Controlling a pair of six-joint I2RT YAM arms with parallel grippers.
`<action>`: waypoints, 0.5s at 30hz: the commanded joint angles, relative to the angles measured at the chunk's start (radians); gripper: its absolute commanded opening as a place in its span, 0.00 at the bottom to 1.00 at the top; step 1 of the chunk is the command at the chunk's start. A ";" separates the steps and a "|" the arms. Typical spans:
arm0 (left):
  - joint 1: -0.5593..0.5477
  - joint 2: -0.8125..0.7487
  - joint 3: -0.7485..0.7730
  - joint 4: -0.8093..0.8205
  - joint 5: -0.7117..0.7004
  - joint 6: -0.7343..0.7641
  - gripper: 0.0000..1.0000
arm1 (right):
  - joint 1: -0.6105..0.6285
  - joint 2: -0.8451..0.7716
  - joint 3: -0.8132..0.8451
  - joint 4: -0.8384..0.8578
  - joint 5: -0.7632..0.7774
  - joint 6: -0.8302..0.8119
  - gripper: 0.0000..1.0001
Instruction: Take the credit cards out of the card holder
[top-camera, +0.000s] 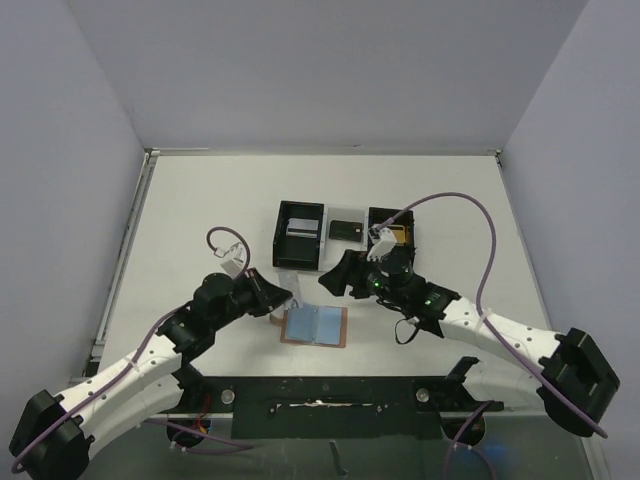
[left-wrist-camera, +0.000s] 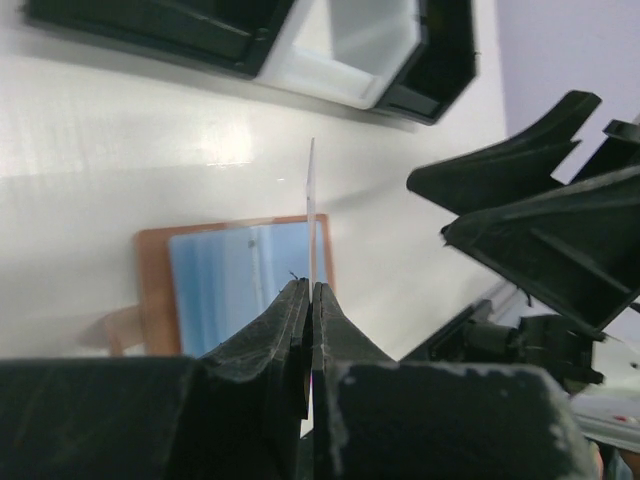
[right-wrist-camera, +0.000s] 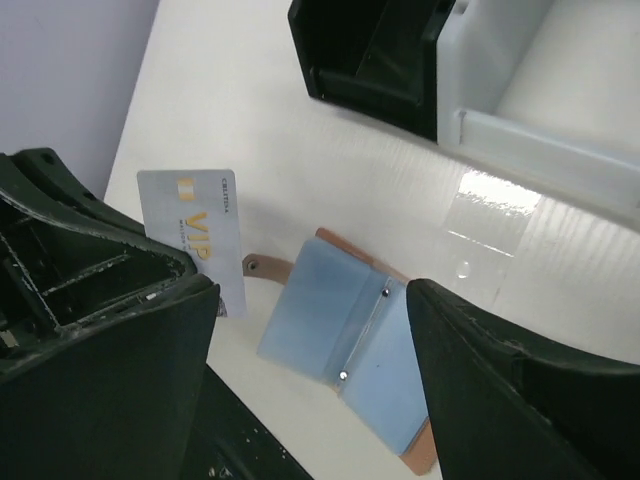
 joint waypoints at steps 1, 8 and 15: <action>0.010 0.026 -0.050 0.336 0.152 -0.037 0.00 | -0.034 -0.143 -0.119 0.175 0.051 -0.027 0.80; 0.012 0.094 -0.117 0.627 0.273 -0.099 0.00 | -0.061 -0.300 -0.238 0.321 -0.013 -0.034 0.87; 0.013 0.151 -0.099 0.736 0.374 -0.077 0.00 | -0.070 -0.258 -0.222 0.429 -0.228 -0.023 0.84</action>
